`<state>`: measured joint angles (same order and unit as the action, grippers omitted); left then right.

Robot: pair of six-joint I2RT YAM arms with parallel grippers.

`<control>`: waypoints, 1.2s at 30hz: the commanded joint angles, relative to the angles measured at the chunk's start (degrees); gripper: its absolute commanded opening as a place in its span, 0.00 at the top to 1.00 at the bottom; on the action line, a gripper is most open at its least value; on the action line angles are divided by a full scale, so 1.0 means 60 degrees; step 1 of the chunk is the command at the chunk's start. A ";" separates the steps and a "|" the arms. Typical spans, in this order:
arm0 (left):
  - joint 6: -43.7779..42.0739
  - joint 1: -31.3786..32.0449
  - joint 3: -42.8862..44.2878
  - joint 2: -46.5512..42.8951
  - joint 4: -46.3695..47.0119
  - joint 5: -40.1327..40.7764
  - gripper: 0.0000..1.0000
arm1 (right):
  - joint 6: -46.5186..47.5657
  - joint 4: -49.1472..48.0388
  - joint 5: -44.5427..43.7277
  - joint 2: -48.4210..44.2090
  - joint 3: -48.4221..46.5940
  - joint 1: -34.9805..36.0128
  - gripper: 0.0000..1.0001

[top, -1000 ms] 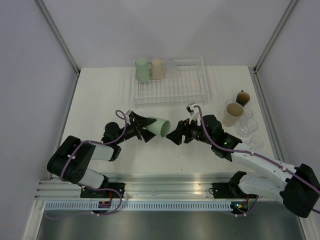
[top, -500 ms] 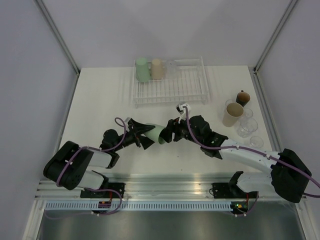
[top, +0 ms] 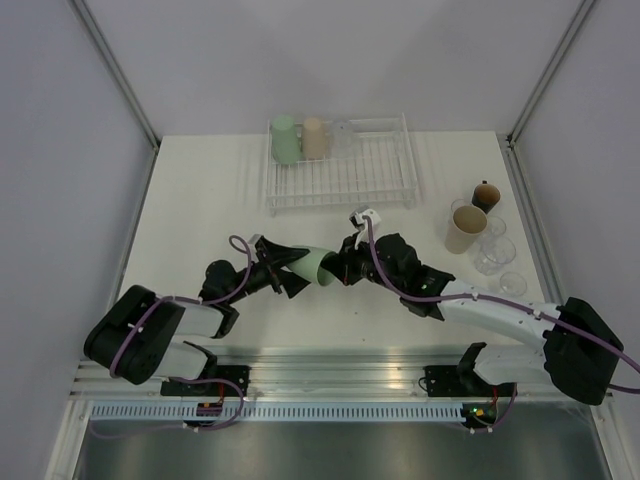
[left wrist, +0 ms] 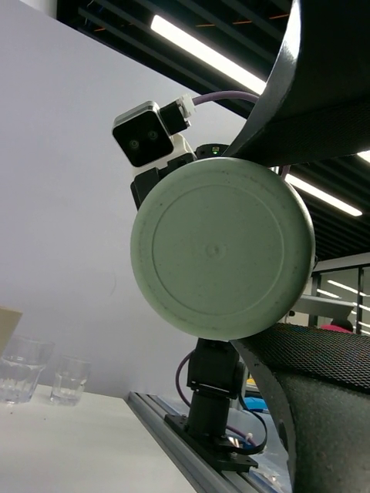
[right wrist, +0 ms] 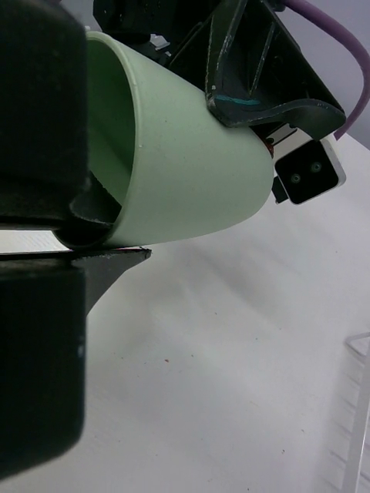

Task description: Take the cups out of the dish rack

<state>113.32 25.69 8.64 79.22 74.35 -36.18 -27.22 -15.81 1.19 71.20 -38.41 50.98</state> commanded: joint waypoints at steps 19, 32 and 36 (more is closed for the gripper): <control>-0.3357 -0.0180 0.0376 0.1914 0.3005 -0.0956 0.00 | -0.0855 1.1627 -0.5349 -0.1687 -0.3602 -0.1711 0.99; -0.4895 -0.0254 0.0156 0.0231 0.0400 -0.1396 0.00 | 0.0436 1.0912 -0.1690 -0.1042 -0.2372 -0.5624 0.99; -0.5846 -0.0268 0.0244 -0.0779 -0.1356 -0.1382 0.00 | 0.0202 1.0795 -0.2146 -0.0822 -0.2182 -0.6079 0.99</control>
<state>86.61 24.43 9.80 78.30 72.20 -43.24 -25.45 49.28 -10.39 65.78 -52.12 16.53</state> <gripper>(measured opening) 0.994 0.078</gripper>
